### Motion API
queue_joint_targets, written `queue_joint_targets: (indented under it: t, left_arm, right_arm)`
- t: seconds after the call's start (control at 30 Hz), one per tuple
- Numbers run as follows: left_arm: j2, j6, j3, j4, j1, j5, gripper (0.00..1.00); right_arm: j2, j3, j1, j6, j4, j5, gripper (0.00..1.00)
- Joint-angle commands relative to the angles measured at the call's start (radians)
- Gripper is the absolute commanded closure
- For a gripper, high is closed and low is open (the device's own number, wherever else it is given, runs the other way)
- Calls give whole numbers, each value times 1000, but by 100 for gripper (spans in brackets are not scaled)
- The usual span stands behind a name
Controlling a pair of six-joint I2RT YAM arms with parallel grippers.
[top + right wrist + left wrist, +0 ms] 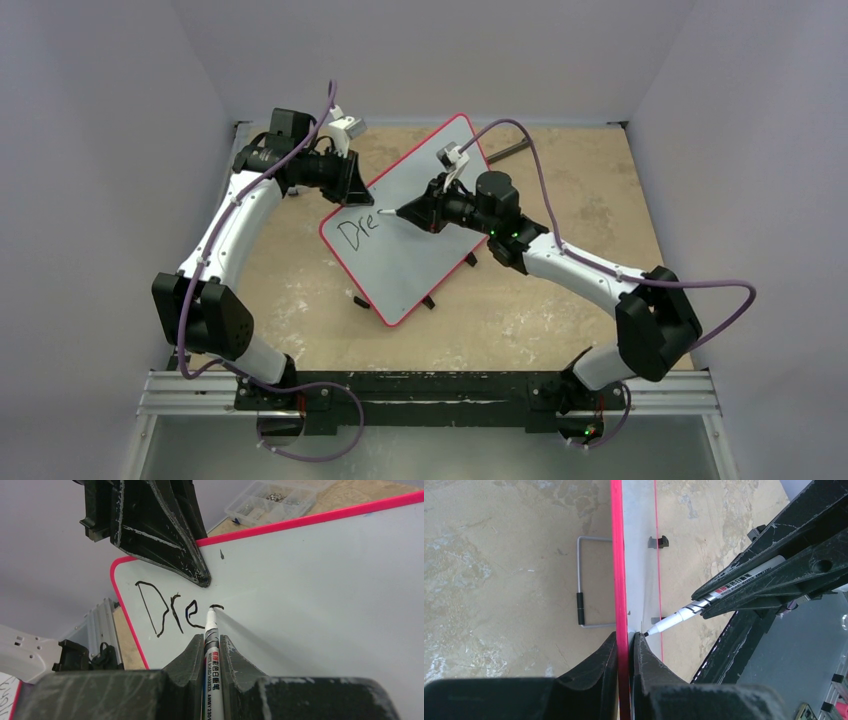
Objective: Write a sentence on the whiteboard
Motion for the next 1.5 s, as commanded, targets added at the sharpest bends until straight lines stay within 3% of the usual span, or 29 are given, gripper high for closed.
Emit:
queue_joint_targets:
  t: [0.0,0.47,0.87,1.47]
  left_arm:
    - [-47,80,1,55,-12,15,100]
    - [-48,81,1,54,-12,9,100]
    - [-49,82,1,54,-14,10,100]
    - [-51,81,2,53,-14,12,100]
  right_arm:
    - [16,19,-1,-17,14,-18,100]
    - [-24,-49,-1,-20,-7,9,100]
    - [-40,5,-1,-28,-46,115,100]
    - [-7,42,-2,-18,-37,97,100]
